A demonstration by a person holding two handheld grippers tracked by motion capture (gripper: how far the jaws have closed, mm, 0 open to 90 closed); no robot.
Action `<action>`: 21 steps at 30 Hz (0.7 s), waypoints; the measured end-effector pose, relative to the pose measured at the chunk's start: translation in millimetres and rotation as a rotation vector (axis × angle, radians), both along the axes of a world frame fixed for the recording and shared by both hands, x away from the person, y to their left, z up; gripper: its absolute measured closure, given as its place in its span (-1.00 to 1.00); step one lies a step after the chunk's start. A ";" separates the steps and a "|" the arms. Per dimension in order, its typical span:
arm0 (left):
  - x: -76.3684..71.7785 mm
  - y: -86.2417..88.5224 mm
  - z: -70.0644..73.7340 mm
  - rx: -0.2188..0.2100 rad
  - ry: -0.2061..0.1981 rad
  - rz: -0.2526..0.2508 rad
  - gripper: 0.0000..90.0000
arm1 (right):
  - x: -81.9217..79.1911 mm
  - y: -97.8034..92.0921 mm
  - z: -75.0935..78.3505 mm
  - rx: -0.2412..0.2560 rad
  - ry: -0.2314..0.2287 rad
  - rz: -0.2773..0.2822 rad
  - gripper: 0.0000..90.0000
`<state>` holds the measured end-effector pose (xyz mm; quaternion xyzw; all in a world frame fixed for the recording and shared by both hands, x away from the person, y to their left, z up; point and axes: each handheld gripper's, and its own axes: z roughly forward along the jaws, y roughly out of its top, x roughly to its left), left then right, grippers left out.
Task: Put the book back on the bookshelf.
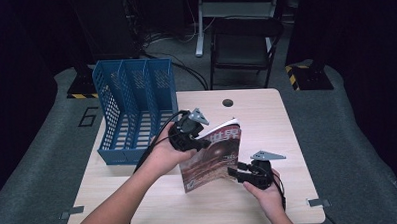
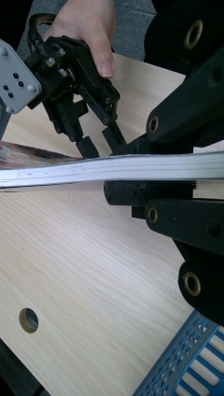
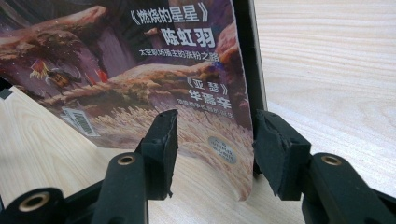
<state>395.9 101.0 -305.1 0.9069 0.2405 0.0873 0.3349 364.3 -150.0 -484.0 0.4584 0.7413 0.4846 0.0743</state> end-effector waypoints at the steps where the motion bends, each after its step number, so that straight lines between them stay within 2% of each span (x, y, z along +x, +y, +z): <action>1: 0.1 0.0 -0.1 0.001 -0.004 0.001 0.86 | 0.5 -0.2 -0.3 -0.005 -0.006 0.000 0.11; 14: 0.7 -0.3 0.6 -0.004 0.015 -0.017 0.86 | 0.5 -0.6 -0.5 -0.002 0.005 0.004 0.11; 21: 2.5 -1.0 2.0 0.008 0.025 -0.023 0.87 | 0.4 -0.2 -0.5 0.001 0.012 0.001 0.11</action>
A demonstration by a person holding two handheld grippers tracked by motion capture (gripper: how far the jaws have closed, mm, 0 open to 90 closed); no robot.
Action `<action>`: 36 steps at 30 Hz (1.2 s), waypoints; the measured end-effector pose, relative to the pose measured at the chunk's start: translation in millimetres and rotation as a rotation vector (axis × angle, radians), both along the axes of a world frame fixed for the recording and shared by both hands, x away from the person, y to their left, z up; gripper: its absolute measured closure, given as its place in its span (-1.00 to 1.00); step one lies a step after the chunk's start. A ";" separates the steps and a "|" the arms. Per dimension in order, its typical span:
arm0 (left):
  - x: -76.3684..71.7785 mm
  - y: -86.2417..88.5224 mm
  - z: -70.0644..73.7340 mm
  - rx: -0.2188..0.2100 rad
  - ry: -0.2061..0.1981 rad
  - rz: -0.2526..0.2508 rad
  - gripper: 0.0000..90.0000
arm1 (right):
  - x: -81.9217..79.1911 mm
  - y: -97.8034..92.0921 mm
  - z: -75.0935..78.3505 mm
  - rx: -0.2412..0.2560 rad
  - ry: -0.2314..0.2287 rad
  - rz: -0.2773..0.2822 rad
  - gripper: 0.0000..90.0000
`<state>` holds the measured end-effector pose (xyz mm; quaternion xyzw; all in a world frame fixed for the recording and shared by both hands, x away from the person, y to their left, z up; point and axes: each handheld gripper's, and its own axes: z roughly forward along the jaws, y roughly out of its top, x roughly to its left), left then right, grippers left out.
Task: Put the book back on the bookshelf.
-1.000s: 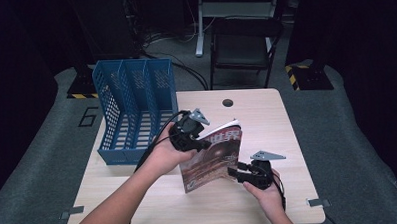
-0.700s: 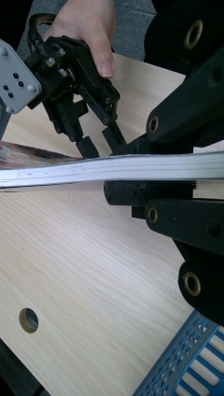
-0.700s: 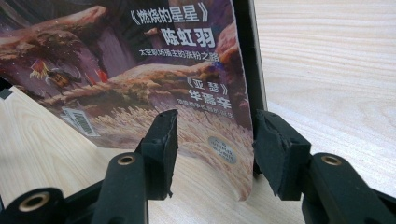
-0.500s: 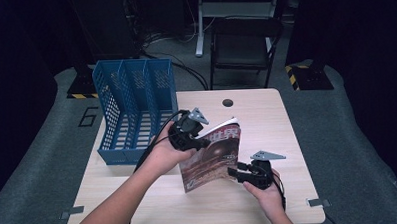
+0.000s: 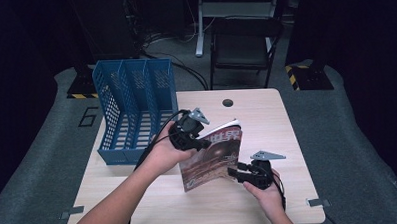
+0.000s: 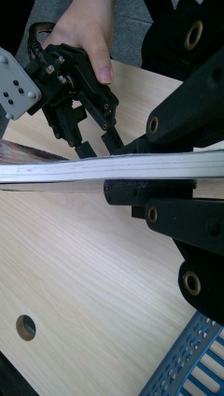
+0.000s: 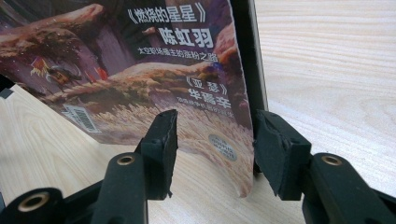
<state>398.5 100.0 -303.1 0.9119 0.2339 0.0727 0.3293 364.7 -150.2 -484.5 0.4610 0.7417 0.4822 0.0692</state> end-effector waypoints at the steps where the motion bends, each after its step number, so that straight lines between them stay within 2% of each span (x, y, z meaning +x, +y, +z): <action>1: 0.4 -0.2 0.1 -0.001 0.001 -0.001 0.87 | 0.0 0.0 0.0 0.000 0.000 0.000 0.11; 13: 3.4 -0.1 6.4 -0.001 0.011 0.003 0.87 | 0.4 -2.2 -0.4 0.002 -0.003 0.000 0.10; 21: 3.3 7.7 20.8 -0.009 -0.005 0.013 0.87 | -0.3 -2.8 -0.5 0.009 0.002 -0.001 0.09; 30: 3.9 20.4 35.5 -0.032 -0.005 0.042 0.87 | -1.0 -4.4 -0.5 0.009 0.001 -0.002 0.09; 36: 4.3 28.0 45.1 -0.023 -0.013 0.056 0.87 | -1.8 -4.6 -0.6 0.010 0.014 -0.009 0.08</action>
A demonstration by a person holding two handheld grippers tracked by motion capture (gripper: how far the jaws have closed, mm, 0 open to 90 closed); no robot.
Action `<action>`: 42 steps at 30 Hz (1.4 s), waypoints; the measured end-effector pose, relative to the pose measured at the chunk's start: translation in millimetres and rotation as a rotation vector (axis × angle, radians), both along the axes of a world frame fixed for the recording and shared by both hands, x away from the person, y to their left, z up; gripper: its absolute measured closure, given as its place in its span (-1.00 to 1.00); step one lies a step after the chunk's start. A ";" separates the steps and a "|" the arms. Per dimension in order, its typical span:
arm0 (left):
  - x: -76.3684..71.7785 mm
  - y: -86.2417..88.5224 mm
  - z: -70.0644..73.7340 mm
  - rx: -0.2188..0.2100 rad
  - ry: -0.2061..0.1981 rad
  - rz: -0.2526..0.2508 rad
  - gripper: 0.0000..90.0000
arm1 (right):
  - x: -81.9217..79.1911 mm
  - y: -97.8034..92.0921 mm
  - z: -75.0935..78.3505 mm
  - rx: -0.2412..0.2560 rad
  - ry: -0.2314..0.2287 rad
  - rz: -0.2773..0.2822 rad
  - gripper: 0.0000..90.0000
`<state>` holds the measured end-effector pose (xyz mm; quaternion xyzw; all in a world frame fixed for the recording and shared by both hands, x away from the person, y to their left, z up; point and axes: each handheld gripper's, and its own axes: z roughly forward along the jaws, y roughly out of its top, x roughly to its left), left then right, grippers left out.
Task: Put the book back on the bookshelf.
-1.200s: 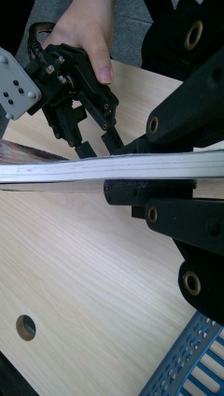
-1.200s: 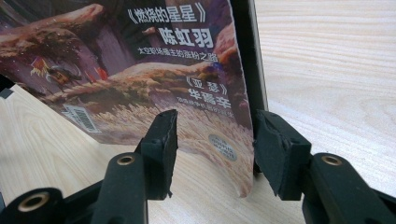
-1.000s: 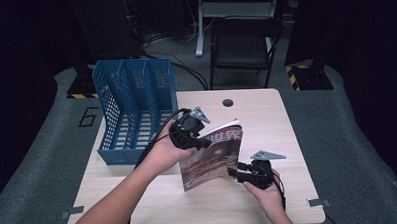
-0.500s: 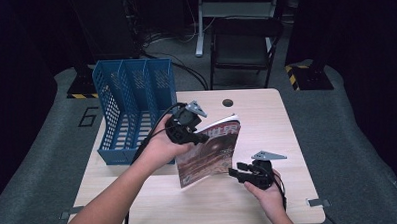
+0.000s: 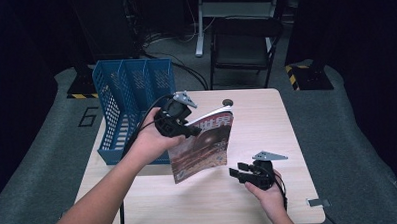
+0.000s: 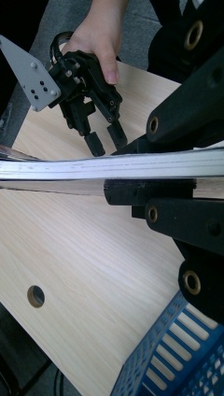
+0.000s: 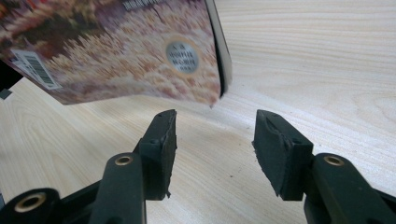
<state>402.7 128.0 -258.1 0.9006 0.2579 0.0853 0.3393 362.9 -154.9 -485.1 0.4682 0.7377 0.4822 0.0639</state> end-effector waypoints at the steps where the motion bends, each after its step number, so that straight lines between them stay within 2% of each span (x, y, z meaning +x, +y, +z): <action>1: 0.2 1.3 1.5 0.001 0.000 0.001 0.87 | 0.3 -0.1 -0.4 0.000 -0.005 0.002 0.08; 9: 0.5 11.7 14.2 -0.005 -0.010 0.026 0.87 | 0.9 -1.3 -1.3 -0.005 -0.009 -0.010 0.08; 18: 1.3 20.3 23.8 -0.007 -0.014 0.046 0.87 | 0.8 -2.3 -1.5 -0.004 -0.006 0.001 0.07; 28: 1.9 30.4 37.4 0.004 -0.027 0.069 0.87 | 1.3 -3.2 -2.9 -0.009 -0.006 0.001 0.07; 42: 4.4 53.5 55.8 -0.021 -0.031 0.128 0.87 | 0.9 -4.2 -2.7 -0.009 0.005 -0.001 0.06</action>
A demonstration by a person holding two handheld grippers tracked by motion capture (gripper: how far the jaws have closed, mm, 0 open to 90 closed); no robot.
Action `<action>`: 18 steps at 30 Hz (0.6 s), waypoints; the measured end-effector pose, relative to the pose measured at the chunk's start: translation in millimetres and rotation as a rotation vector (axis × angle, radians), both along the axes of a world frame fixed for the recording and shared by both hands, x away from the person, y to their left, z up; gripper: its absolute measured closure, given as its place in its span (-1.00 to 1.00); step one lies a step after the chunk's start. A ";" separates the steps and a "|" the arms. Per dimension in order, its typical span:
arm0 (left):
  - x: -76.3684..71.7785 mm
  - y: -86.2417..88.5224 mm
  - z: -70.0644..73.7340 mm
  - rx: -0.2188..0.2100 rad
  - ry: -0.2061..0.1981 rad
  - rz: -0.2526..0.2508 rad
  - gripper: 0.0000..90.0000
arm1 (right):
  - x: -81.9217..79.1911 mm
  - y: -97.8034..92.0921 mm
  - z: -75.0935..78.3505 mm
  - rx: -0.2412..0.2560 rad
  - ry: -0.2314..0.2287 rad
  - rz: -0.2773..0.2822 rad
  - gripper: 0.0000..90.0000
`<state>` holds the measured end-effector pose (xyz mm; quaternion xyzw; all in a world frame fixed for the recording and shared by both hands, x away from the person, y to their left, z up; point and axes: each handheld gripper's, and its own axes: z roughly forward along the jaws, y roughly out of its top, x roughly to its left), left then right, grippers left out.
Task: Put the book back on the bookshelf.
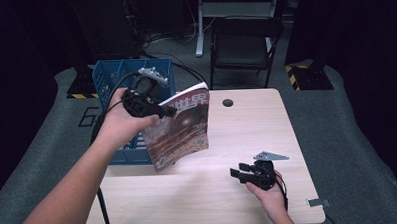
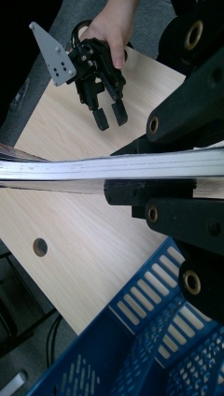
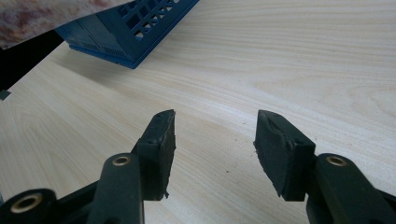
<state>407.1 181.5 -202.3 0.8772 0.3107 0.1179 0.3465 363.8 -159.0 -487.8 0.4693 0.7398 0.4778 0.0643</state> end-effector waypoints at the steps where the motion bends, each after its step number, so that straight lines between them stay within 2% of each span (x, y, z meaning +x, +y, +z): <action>1: 0.1 1.6 1.2 -0.001 0.000 0.005 0.87 | 0.4 0.0 -0.3 0.000 -0.006 0.002 0.06; 18: 3.8 29.7 11.6 0.006 -0.008 0.078 0.87 | -0.2 0.4 0.0 0.001 0.004 -0.004 0.05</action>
